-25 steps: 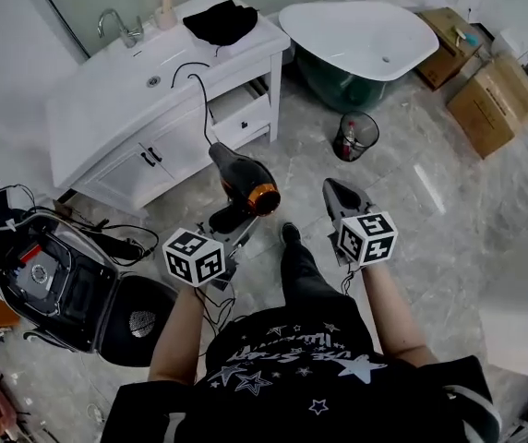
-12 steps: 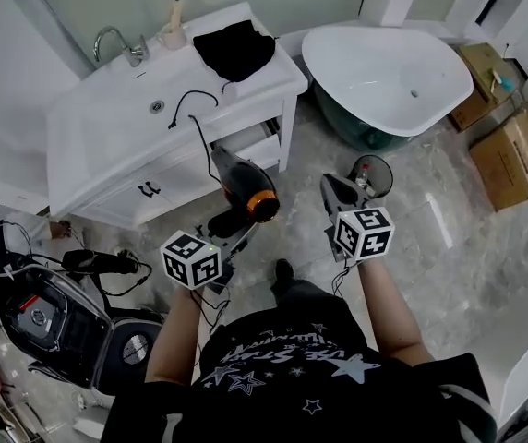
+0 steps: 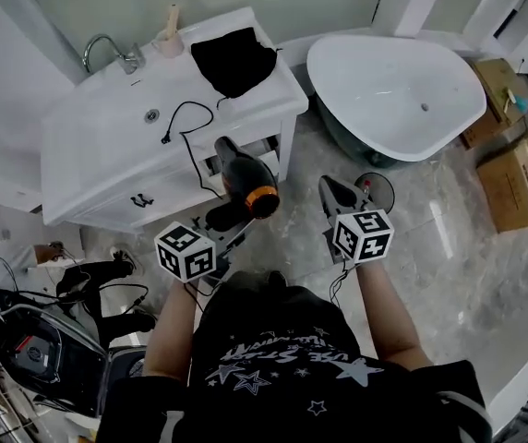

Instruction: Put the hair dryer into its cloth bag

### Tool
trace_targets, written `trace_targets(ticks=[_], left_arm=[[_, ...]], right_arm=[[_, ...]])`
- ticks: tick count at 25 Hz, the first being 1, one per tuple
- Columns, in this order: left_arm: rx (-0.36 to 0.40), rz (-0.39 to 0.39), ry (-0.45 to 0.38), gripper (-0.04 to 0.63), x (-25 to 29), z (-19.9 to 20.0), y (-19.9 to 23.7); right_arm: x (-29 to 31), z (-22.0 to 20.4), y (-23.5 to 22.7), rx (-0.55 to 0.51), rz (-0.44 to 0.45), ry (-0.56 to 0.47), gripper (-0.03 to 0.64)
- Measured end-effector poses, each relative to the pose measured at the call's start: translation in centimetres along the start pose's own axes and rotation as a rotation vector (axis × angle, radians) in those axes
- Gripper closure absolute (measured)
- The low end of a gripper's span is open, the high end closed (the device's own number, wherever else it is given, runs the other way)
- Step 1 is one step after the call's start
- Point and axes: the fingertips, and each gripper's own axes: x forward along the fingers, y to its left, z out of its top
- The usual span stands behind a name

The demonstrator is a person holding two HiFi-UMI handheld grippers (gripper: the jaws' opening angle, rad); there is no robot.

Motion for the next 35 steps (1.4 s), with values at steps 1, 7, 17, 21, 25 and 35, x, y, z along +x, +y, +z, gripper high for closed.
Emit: trace_targets(ticks=[1, 7, 17, 21, 25, 35], left_arm=[[-0.009, -0.007, -0.005, 0.408, 0.4, 0.3, 0.1], [-0.043, -0.047, -0.015, 0.408, 2.6, 1.3, -0.4], [-0.003, -0.144, 0.061, 0.408, 8.3, 6.2, 5.2], [0.008, -0.196, 0.101, 0.408, 10.6, 8.5, 8.0], [0.010, -0.214, 0.152, 0.407, 12.6, 9.6, 10.7], [-0.005, -0.276, 0.248, 0.407, 15.6, 11.0, 16.1]], right_arm=[[0.3, 0.0, -0.3, 0.001, 0.000, 0.001, 0.611], [0.7, -0.3, -1.8, 0.029, 0.000, 0.009, 0.611], [7.2, 5.5, -6.1, -0.029, -0.036, 0.002, 0.611], [10.8, 8.2, -7.5, -0.037, -0.030, 0.005, 0.611], [14.3, 10.0, -9.1, -0.041, -0.028, 0.028, 0.611], [23.0, 13.0, -11.2, -0.054, -0.021, 0.075, 0.611]])
